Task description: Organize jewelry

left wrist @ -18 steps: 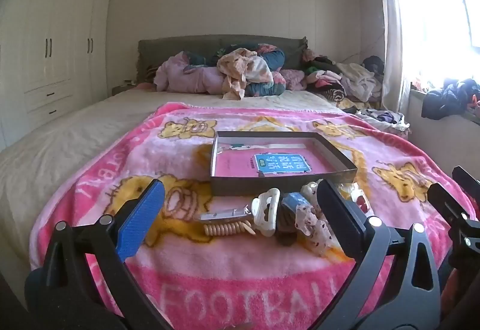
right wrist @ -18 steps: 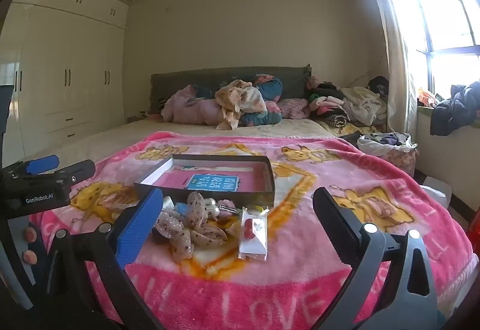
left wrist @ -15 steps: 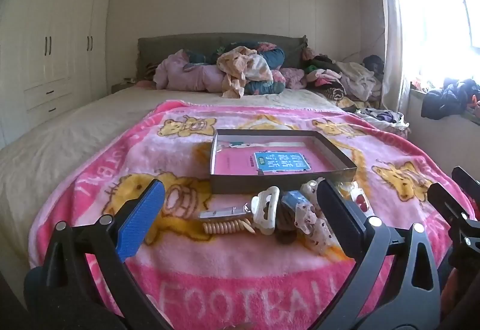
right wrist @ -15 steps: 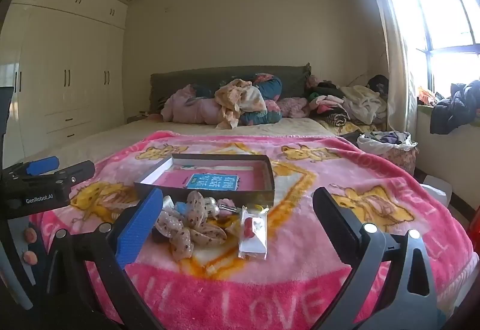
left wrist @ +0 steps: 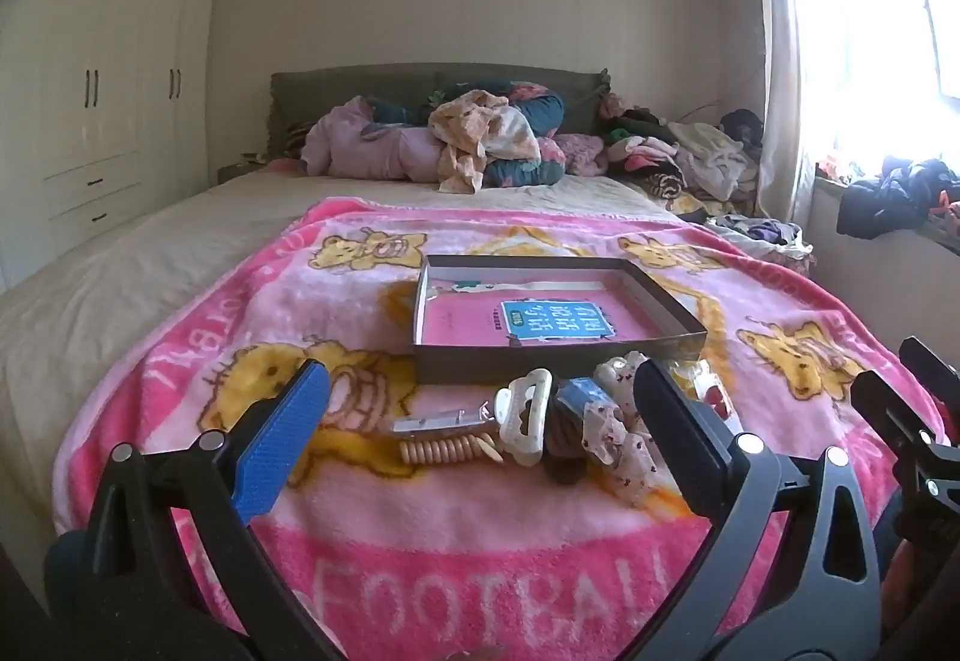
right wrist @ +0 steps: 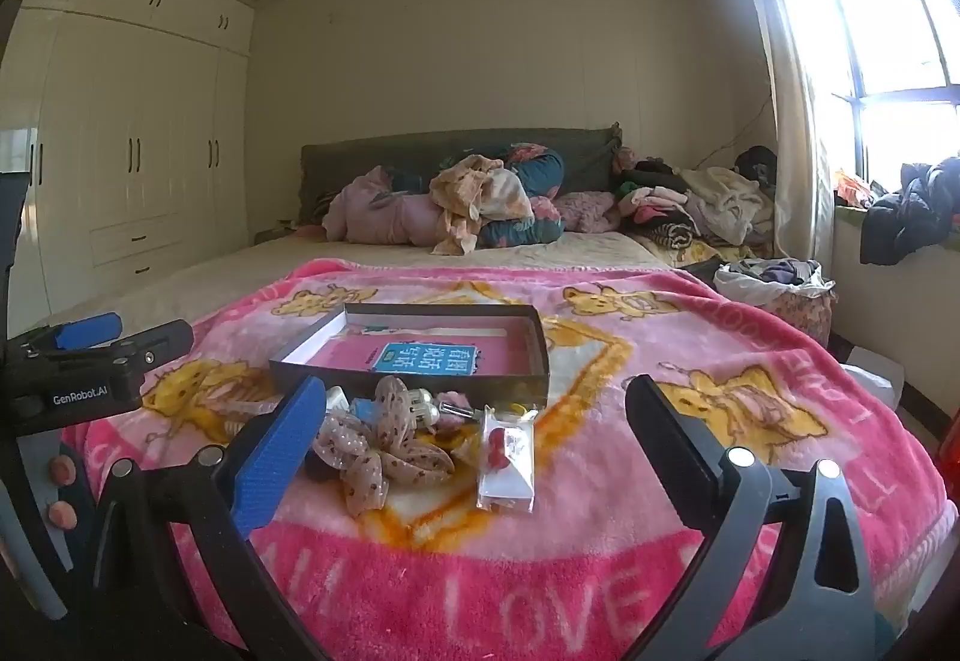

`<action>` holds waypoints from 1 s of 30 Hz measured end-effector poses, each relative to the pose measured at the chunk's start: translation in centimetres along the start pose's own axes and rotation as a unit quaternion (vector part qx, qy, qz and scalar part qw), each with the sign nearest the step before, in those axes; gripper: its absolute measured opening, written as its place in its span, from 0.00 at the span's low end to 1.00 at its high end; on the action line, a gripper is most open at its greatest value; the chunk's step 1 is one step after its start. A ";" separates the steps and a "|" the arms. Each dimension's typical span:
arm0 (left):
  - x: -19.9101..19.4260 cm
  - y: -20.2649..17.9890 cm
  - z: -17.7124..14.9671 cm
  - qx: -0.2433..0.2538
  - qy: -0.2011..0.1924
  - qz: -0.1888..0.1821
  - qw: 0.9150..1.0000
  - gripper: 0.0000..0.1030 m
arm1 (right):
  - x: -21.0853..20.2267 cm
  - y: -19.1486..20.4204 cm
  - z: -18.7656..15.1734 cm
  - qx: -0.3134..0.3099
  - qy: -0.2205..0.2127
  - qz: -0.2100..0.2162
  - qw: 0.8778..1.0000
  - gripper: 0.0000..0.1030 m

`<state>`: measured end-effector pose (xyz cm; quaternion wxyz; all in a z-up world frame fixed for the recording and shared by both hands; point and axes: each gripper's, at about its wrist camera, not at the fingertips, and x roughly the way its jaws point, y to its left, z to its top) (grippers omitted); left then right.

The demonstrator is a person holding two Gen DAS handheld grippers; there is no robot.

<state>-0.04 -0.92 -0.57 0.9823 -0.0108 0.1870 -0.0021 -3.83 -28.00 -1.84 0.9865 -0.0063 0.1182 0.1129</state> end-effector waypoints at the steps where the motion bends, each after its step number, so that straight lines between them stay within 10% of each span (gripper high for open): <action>1: 0.0 0.2 0.2 -0.001 0.002 0.000 1.000 0.90 | 0.0 0.0 0.0 0.000 0.000 -0.001 1.000 0.94; 30: -0.1 -1.0 -0.2 0.002 0.002 -0.006 1.000 0.90 | -0.2 -0.1 0.0 0.004 0.000 -0.001 1.000 0.94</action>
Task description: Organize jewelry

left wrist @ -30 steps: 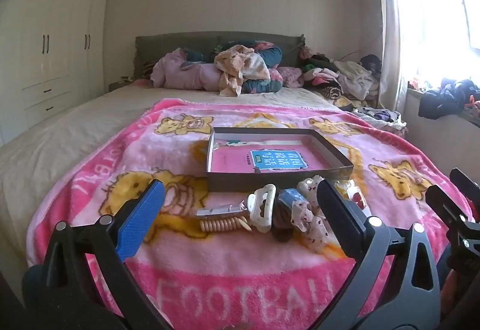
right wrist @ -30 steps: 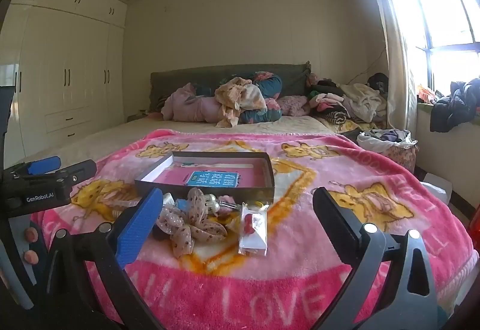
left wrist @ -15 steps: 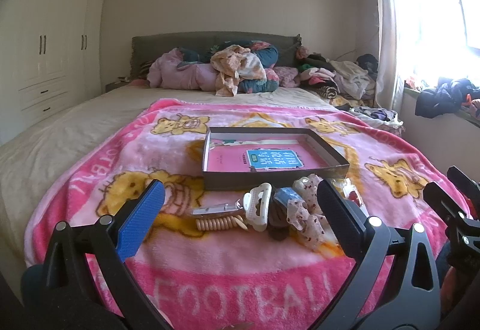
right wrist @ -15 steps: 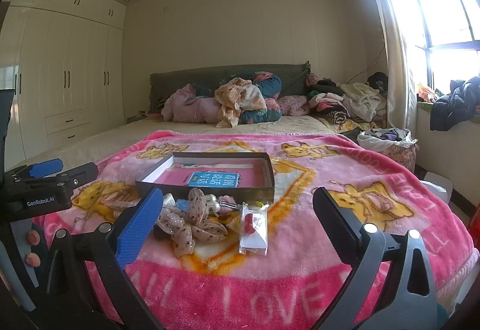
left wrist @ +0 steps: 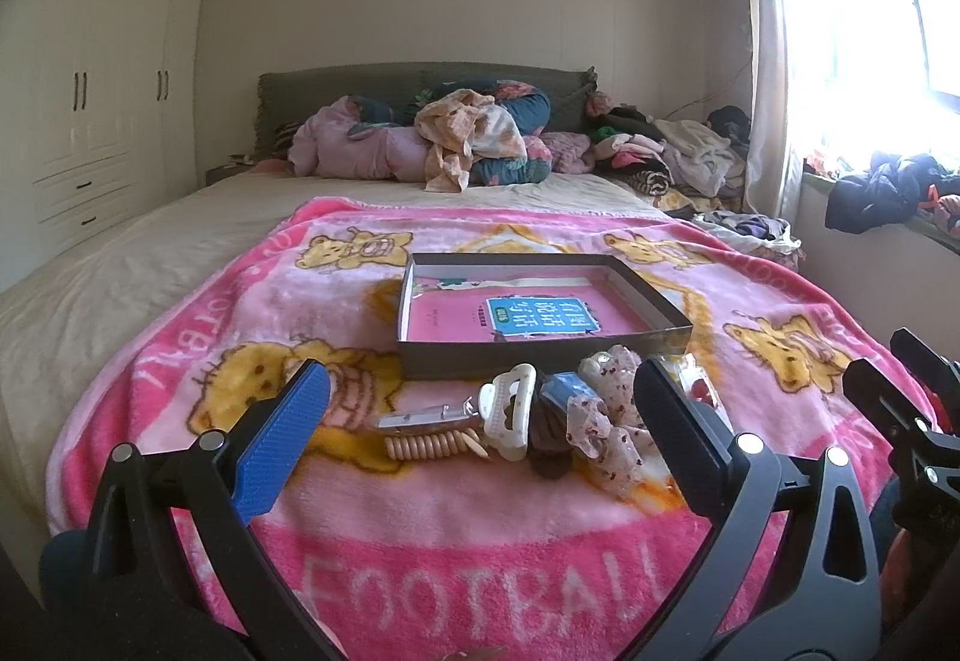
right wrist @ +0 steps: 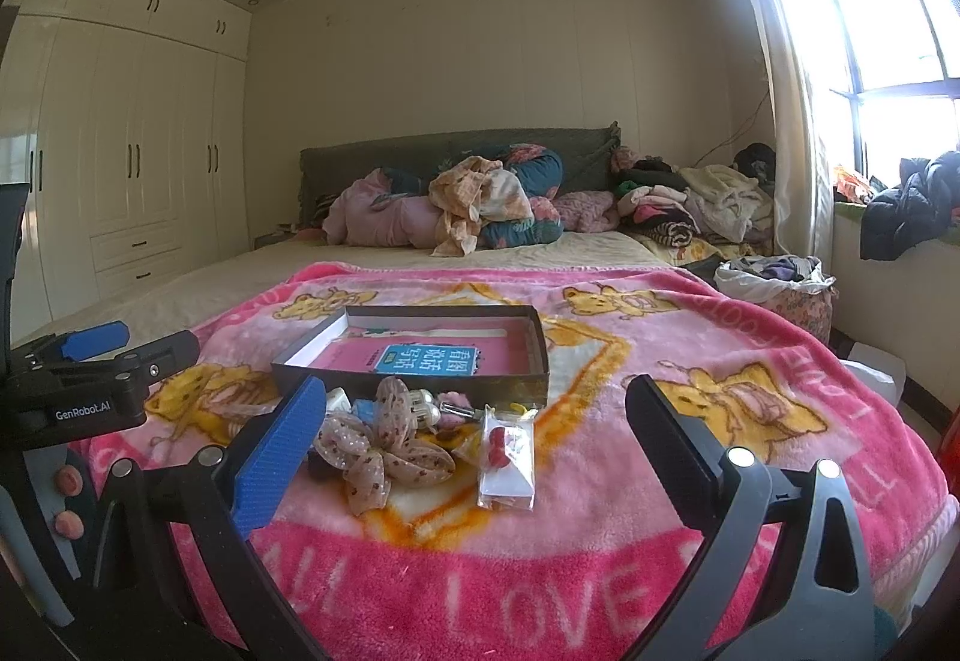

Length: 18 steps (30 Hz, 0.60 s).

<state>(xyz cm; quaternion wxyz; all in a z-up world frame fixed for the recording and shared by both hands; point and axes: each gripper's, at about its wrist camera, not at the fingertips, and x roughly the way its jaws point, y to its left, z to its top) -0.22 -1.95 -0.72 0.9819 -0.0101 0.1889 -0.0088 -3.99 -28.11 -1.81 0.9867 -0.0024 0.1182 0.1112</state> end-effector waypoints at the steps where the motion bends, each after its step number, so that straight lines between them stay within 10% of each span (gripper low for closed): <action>1: 0.0 0.0 0.0 0.000 0.000 0.000 1.000 0.90 | 0.0 0.0 0.0 0.000 0.000 0.000 1.000 0.94; 18: -0.1 -0.7 0.0 -0.001 0.002 -0.001 1.000 0.90 | 0.0 -0.1 0.0 0.002 0.000 0.000 1.000 0.94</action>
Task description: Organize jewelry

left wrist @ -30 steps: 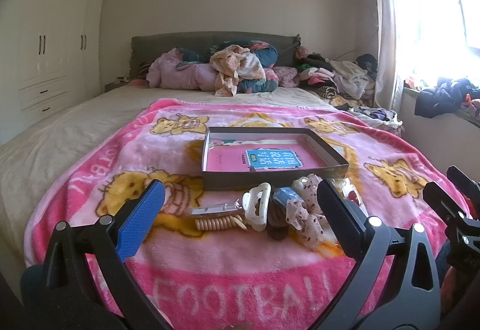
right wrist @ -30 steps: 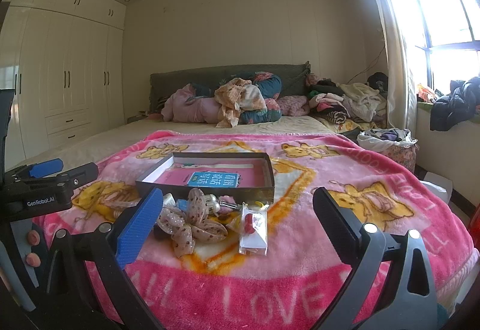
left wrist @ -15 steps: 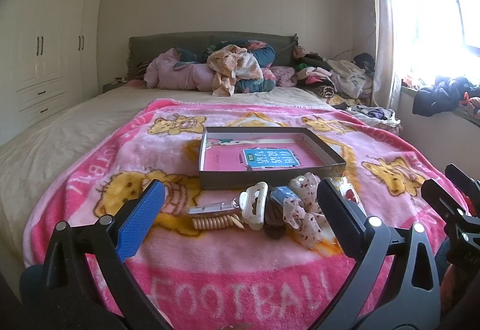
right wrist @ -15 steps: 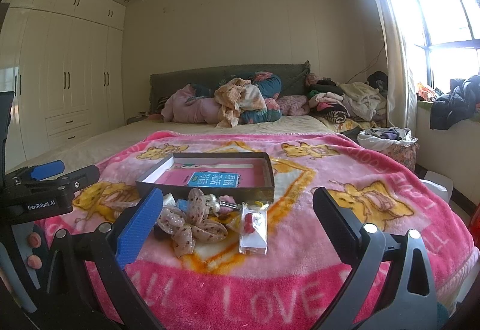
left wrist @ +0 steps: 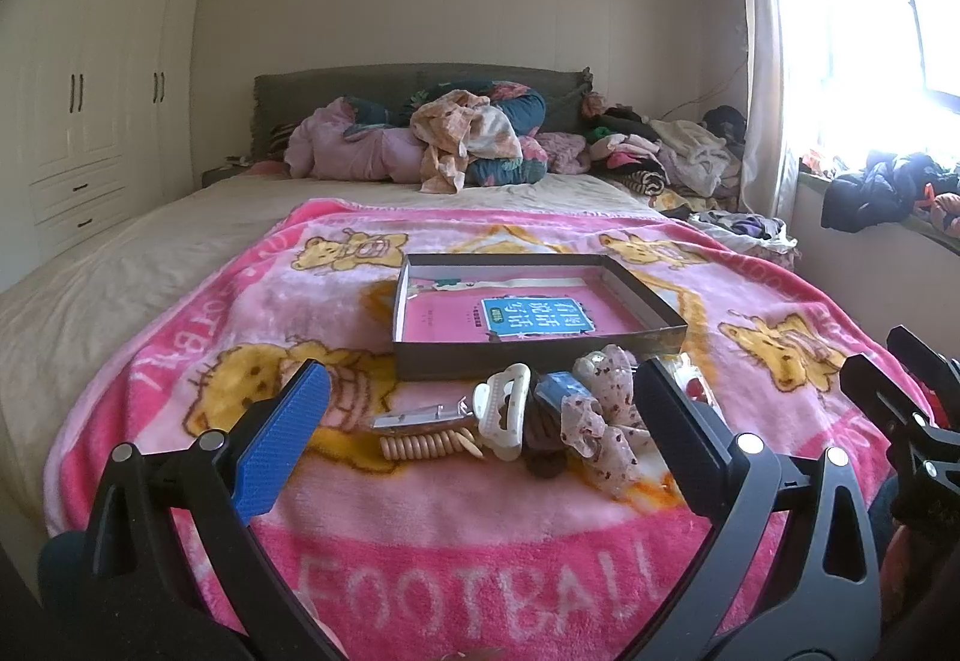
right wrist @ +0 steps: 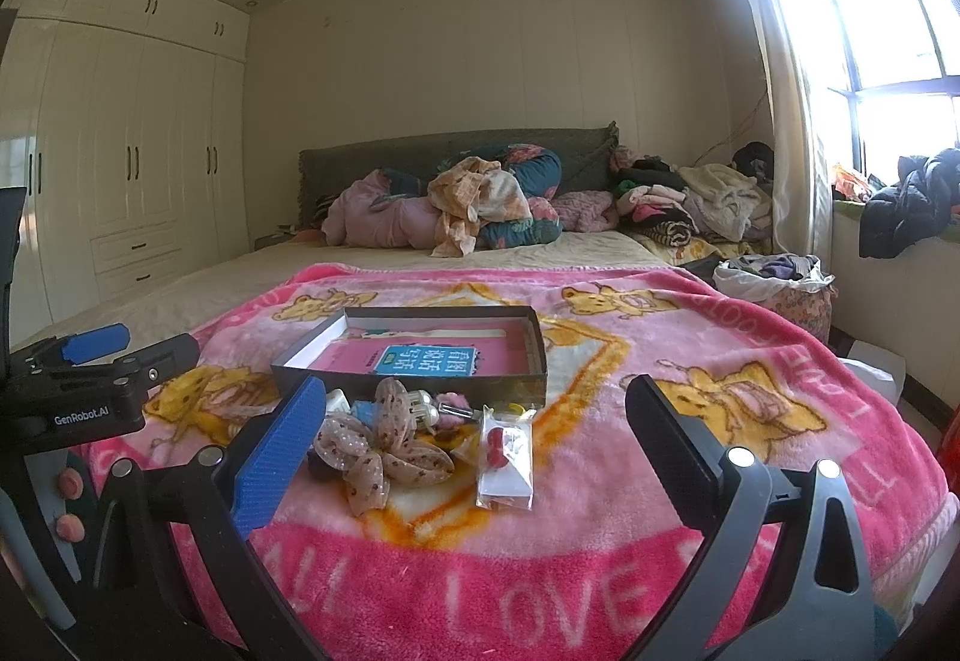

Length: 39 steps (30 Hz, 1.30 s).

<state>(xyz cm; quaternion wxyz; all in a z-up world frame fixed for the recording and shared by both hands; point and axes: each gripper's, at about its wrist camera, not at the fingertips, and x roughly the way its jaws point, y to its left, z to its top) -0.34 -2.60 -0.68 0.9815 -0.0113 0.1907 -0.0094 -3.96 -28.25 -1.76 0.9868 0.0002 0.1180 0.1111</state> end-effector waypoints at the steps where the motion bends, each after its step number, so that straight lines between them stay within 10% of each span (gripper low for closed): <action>1: 0.0 0.2 0.0 0.000 -0.001 0.000 1.000 0.90 | 0.0 0.0 0.0 0.000 0.000 0.000 1.000 0.94; 39: 6.4 5.9 -2.0 -0.045 0.103 0.013 0.994 0.90 | 7.9 4.0 -1.9 -0.050 0.113 0.075 0.989 0.94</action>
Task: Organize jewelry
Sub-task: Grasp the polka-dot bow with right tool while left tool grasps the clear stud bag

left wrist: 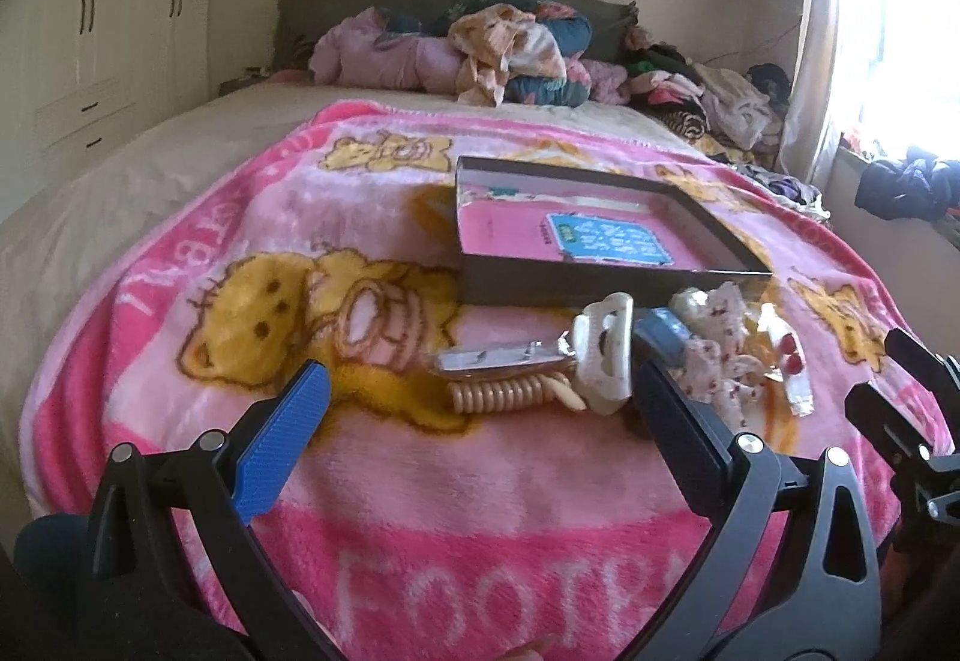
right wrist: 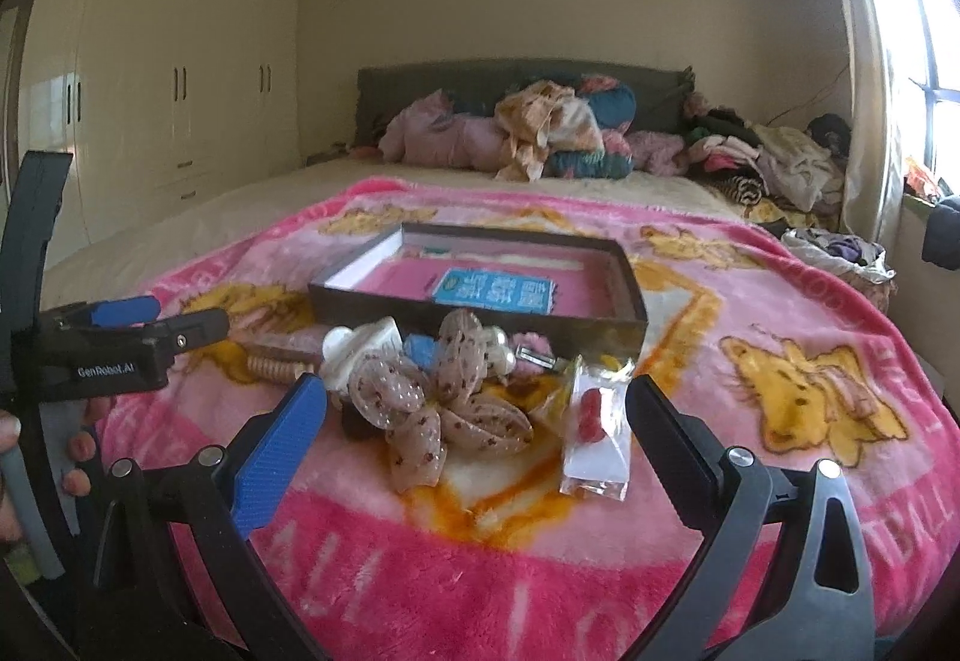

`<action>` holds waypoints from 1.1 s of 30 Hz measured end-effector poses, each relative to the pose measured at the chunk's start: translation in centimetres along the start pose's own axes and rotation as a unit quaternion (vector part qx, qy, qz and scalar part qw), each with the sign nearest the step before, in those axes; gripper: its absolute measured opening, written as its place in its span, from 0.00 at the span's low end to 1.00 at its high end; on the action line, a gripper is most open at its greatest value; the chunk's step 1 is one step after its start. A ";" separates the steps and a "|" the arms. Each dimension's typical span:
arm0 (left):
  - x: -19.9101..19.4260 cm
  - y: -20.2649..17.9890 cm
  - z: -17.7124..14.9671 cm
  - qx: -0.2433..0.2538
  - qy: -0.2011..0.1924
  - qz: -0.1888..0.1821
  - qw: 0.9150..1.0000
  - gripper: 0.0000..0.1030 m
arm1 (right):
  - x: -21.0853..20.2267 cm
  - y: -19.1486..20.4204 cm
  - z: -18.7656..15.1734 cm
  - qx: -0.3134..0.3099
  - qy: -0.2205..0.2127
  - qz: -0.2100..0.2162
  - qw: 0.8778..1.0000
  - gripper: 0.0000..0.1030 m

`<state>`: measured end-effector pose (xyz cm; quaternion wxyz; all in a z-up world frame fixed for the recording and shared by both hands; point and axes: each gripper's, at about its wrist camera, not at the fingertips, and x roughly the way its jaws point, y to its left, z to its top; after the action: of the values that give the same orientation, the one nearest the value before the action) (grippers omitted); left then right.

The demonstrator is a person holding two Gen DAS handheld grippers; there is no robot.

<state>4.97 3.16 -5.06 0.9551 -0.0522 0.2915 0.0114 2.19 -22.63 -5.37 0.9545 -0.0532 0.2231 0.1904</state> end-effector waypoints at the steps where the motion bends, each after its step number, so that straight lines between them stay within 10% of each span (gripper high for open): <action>1: 0.4 0.1 0.0 0.000 0.003 -0.002 1.000 0.90 | 0.6 0.0 -0.1 -0.005 0.007 -0.001 1.000 0.94; 15: 6.0 0.3 0.2 -0.004 0.078 -0.014 0.997 0.90 | 8.1 0.9 -1.2 -0.045 0.104 0.041 0.993 0.92; 24: 7.9 0.1 0.7 -0.006 0.094 -0.040 0.995 0.82 | 9.1 1.1 -2.5 -0.033 0.132 0.072 0.988 0.20; 33: 9.1 -0.1 1.3 -0.005 0.096 -0.055 0.994 0.63 | 8.1 0.5 -2.0 -0.012 0.117 0.076 0.990 0.13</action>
<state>13.23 3.14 -9.07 0.9217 -0.0742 0.3781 -0.0449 7.89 -19.84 -10.79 0.9041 -0.0693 0.3341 0.2573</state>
